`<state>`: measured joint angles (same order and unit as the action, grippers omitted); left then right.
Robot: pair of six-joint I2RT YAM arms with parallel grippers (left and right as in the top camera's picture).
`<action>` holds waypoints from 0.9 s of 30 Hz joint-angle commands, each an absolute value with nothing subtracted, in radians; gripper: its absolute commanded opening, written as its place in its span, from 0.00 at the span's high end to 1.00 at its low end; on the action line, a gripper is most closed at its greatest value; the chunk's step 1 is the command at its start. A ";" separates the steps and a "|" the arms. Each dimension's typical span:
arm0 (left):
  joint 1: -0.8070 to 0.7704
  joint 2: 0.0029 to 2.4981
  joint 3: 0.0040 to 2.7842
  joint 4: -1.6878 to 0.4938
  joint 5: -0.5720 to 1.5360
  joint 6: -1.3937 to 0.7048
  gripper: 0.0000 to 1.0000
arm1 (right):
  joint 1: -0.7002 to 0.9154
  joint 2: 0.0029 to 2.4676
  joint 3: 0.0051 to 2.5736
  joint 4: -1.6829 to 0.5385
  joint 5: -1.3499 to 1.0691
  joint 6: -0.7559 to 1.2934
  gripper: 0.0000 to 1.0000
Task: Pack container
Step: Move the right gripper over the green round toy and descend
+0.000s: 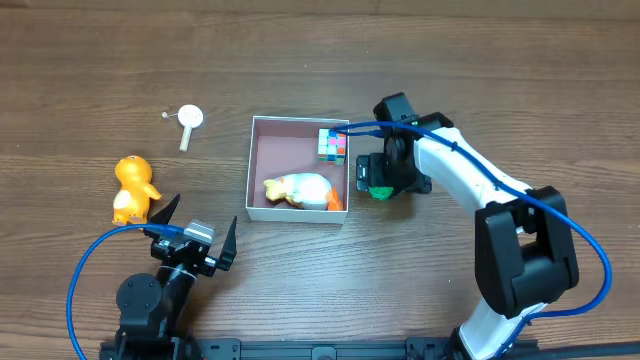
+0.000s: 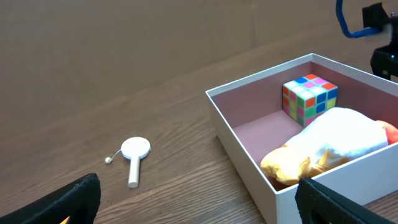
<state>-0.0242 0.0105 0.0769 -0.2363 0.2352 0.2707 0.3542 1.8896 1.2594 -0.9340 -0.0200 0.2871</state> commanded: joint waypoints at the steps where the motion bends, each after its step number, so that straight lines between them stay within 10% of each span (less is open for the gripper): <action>1: -0.017 0.005 0.074 -0.235 0.233 0.285 0.00 | 0.359 1.876 1.250 -0.921 -0.002 0.280 0.00; 27: -0.017 0.005 0.074 -0.234 0.233 0.285 0.00 | 0.359 1.876 1.250 -0.922 0.076 0.257 0.00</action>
<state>-0.0242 0.0105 0.0769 -0.2363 0.2352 0.2707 0.3542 1.8896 1.2545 -0.9268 0.0586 0.2600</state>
